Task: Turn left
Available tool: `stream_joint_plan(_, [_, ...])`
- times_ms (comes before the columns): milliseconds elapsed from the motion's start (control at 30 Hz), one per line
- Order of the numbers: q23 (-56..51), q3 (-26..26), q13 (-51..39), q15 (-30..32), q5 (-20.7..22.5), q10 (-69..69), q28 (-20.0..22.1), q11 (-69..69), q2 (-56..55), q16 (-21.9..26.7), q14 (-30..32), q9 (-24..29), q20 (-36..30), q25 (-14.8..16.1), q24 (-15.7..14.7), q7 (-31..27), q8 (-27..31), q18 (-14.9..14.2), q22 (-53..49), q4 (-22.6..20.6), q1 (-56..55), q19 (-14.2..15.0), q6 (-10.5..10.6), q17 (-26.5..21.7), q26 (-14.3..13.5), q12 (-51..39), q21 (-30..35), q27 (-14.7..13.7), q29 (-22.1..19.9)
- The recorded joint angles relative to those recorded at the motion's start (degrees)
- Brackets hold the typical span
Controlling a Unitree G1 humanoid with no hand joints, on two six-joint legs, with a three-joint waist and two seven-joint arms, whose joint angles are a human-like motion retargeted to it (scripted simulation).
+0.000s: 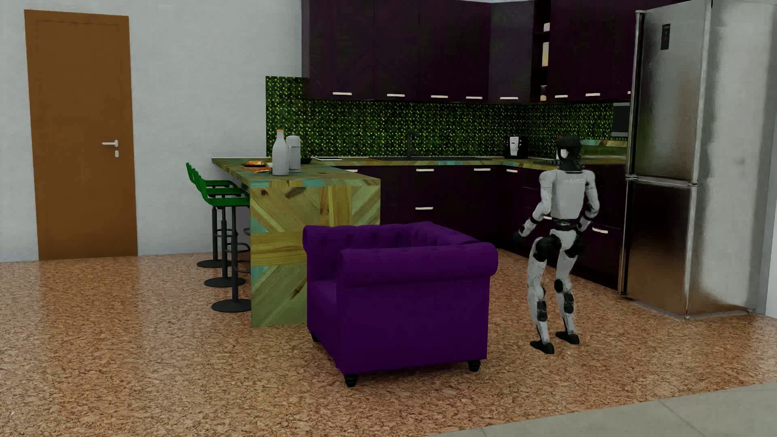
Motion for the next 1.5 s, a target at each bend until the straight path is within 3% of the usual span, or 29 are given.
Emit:
stream_joint_plan(33, [0.96,3.1,0.78,-0.71,-0.35,3.25,-0.46,1.67,-1.43,-1.77,-0.63,-0.77,-1.03,-0.03,0.07,-0.71,-1.68,-0.24,2.35,0.81,-2.56,2.23,0.96,2.44,0.15,0.6,2.36,1.71,-1.17])
stream_joint_plan(67, [-0.44,5.11,0.7,-2.64,-0.92,5.53,-1.64,3.7,-2.77,0.15,-1.02,-1.13,-2.06,-0.23,0.34,-1.46,-3.02,-0.69,4.1,1.1,-4.56,2.51,0.94,4.55,0.92,1.93,4.7,4.12,-2.02])
stream_joint_plan(133, [-0.36,7.28,-0.72,0.8,-1.08,7.13,-2.09,3.32,-3.58,-0.56,-1.63,-0.91,-1.29,-0.96,0.11,-2.61,-3.59,-0.98,3.91,0.64,-6.7,-0.69,0.16,4.81,4.4,3.72,5.16,3.77,-2.43])
stream_joint_plan(200, [-1.18,8.7,-1.5,2.73,-1.81,8.0,-2.83,1.44,-2.81,-0.53,-5.8,0.67,-3.75,-2.0,-2.21,-1.63,-4.89,0.9,2.78,1.85,-7.56,-1.39,0.42,2.71,7.71,2.78,4.74,2.23,-1.78])
stream_joint_plan(233, [-1.27,8.42,-2.02,3.06,-2.04,7.34,-3.48,0.73,-2.51,-0.47,-4.64,1.38,-3.41,-2.76,-3.33,-1.14,-5.54,-1.72,3.46,2.84,-7.73,-1.58,0.78,2.92,8.66,2.17,4.24,1.85,-1.29])
stream_joint_plan(267, [-1.5,8.31,-1.3,1.77,-1.98,5.37,-3.89,1.14,-3.01,-0.72,1.44,1.66,-2.04,-3.61,-3.88,-1.06,-5.74,-2.98,5.11,3.47,-8.1,-1.64,0.81,3.67,9.16,0.35,4.45,1.5,-1.01])
stream_joint_plan(300, [-1.08,7.88,-0.86,1.64,-1.55,3.94,-3.52,1.6,-3.63,-0.58,4.39,1.96,-3.0,-4.32,-3.39,-1.4,-4.19,-2.85,4.56,2.74,-8.26,-1.1,-0.08,5.09,9.31,-0.09,4.45,1.75,-0.72])
stream_joint_plan(367, [-0.83,9.25,0.18,3.21,-1.21,2.78,-1.37,0.74,-3.81,-2.44,4.79,2.28,-2.79,-5.03,-1.3,-2.76,-2.93,-2.75,2.61,1.36,-8.86,-1.62,-0.64,4.32,7.98,0.44,5.25,3.01,0.0])
stream_joint_plan(400, [-0.48,10.01,-0.88,3.35,-1.32,4.36,-1.17,0.16,-2.8,-1.66,2.54,3.33,-3.8,-4.81,-0.8,-2.43,-4.2,-0.37,2.47,2.45,-9.26,-1.64,0.79,3.06,7.27,-0.47,4.05,4.1,0.47])
stream_joint_plan(433, [-0.91,9.56,-2.23,3.13,-1.79,5.71,-1.68,0.39,-2.83,-0.17,0.25,3.72,-4.06,-4.39,-0.5,-1.73,-5.15,-0.52,2.68,3.47,-10.14,-1.58,1.6,2.86,6.58,-0.69,4.05,5.31,0.58])
stream_joint_plan(467, [-2.36,8.92,-2.23,2.44,-2.42,4.97,-2.29,1.16,-2.93,1.09,3.57,3.8,-2.57,-4.11,-0.1,-1.13,-5.87,-5.51,3.34,4.5,-10.33,-1.46,2.01,3.27,5.79,-0.52,5.13,5.79,0.29])
stream_joint_plan(500, [-2.19,9.18,-1.55,1.87,-2.75,4.14,-2.08,1.48,-2.69,0.89,5.59,3.67,-2.36,-3.96,0.48,-1.68,-6.12,-3.68,4.01,3.97,-10.07,-1.33,2.13,4.79,5.17,-0.23,4.9,5.07,-0.15])
stream_joint_plan(567, [-3.39,10.3,-1.11,0.43,-3.49,2.68,-1.45,2.49,-2.27,-0.5,6.52,4.45,-3.11,-3.4,1.14,-3.16,-4.48,-3.67,3.2,1.72,-9.55,-0.8,0.77,4.73,4.65,-0.43,5.8,4.46,-0.55])
stream_joint_plan(667, [-1.61,13.11,-0.84,0.42,-4.43,-0.99,-1.59,0.49,-0.47,-0.89,8.25,4.2,-4.91,-0.94,-2.24,-3.1,-5.59,-4.02,2.82,1.66,-7.87,-0.83,-0.03,3.21,5.83,-1.86,2.8,2.3,0.92])
stream_joint_plan(733, [-1.56,12.55,-2.18,0.13,-4.65,-1.53,-2.15,-0.61,1.45,-2.37,8.41,4.19,-3.23,0.04,-3.68,-3.59,-6.54,-4.1,2.6,2.02,-7.15,-0.5,1.1,3.09,6.81,-0.9,2.95,2.4,2.46])
stream_joint_plan(800, [-2.12,11.24,-3.38,-1.01,-4.07,-1.18,-2.36,0.55,1.37,-2.03,8.27,4.54,-4.34,0.1,-3.44,-4.55,-3.37,-4.16,3.0,1.01,-7.28,0.3,0.96,4.96,7.52,-1.19,4.87,2.57,3.05])
stream_joint_plan(900, [-2.11,13.83,0.13,-1.65,-5.0,-1.11,-2.26,0.32,2.45,-3.0,8.52,3.96,-3.07,-0.42,-3.13,-3.83,-4.4,-4.06,2.61,1.55,-7.49,0.83,2.19,3.19,7.01,-0.27,3.32,3.11,3.12])
stream_joint_plan(967, [-2.5,13.66,-0.24,-1.58,-5.47,-2.91,-2.26,-0.67,2.72,-0.74,9.67,3.25,-4.49,-1.47,-2.63,-3.55,-4.31,-4.1,2.93,1.44,-7.5,1.1,1.78,3.63,8.29,-1.24,3.52,4.88,3.29])
stream_joint_plan(1033, [-3.41,12.3,-1.97,-2.39,-4.93,-2.39,-2.39,-0.23,2.92,-1.64,9.42,3.51,-2.6,-1.98,-1.89,-4.14,-2.21,-3.99,3.23,0.85,-7.83,1.68,1.83,3.53,8.77,-1.12,4.75,4.54,3.41])
stream_joint_plan(1100, [-2.66,12.4,-1.78,-2.96,-4.62,-0.33,-2.34,1.67,3.26,-1.73,8.65,4.43,-4.88,-0.83,-1.46,-4.47,-1.83,-4.03,2.42,1.24,-8.44,2.37,2.47,3.9,8.13,-0.49,3.62,3.0,3.25])
stream_joint_plan(1167, [-3.57,12.68,-1.9,-0.63,-5.08,-0.01,-2.56,6.77,1.08,-2.47,9.26,5.16,-3.98,0.36,-1.03,-6.19,-1.73,-4.08,2.13,0.41,-9.24,3.09,2.15,4.67,6.44,0.71,4.39,4.17,3.2])
stream_joint_plan(1233, [-2.06,13.39,-2.92,-3.81,-4.34,-0.93,-1.12,0.79,4.28,-2.28,10.24,4.39,-3.04,0.49,-2.2,-7.23,0.88,-4.14,3.66,-0.43,-9.91,4.5,0.77,5.02,3.9,1.39,4.21,5.08,3.71])
stream_joint_plan(1267, [-1.63,15.77,-1.92,-3.47,-4.58,-2.29,-0.7,-1.5,5.2,-2.73,11.34,4.1,-4.13,0.6,-2.51,-6.62,-0.16,-4.56,2.87,0.11,-9.89,3.2,0.62,4.55,3.97,-0.12,2.81,4.69,3.94])
stream_joint_plan(1300, [-1.35,15.25,-2.29,-3.21,-5.02,-1.75,-0.58,-2.36,6.32,-2.91,10.62,4.22,-4.15,0.6,-2.6,-4.46,-1.1,-2.13,2.25,1.57,-9.95,3.52,0.98,3.81,4.3,0.09,3.56,4.36,4.15])
stream_joint_plan(1333, [-2.03,13.09,-3.14,-3.56,-5.61,-1.1,-0.71,-1.9,6.54,-2.12,10.09,4.11,-4.46,0.37,-2.54,-3.16,-1.9,-5.02,2.8,2.66,-10.37,3.73,1.14,3.93,4.75,0.32,4.36,4.3,4.21])
stream_joint_plan(1400, [-3.48,10.53,-1.81,-3.32,-5.49,-1.03,-1.68,-0.13,5.38,-0.46,12.05,3.51,-3.32,-0.39,-2.44,-3.98,-1.44,-3.96,3.1,2.4,-11.75,4.31,0.84,5.25,6.19,-0.79,4.9,3.39,3.97])
stream_joint_plan(1467, [-4.91,10.11,-1.88,1.27,-5.66,-2.47,-0.87,8.1,1.59,-1.87,13.87,4.8,-3.59,-1.24,-2.85,-6.39,0.22,-3.89,1.65,0.36,-11.67,4.06,0.19,4.52,5.24,1.38,4.29,5.46,4.15])
stream_joint_plan(1500, [-3.63,11.92,-2.25,-0.34,-5.17,-4.07,-0.03,4.34,3.31,-2.08,14.64,4.0,-2.49,-1.68,-4.48,-7.37,1.92,-3.69,2.12,-0.54,-11.98,3.36,-0.69,3.35,3.13,2.85,4.48,6.71,4.35])
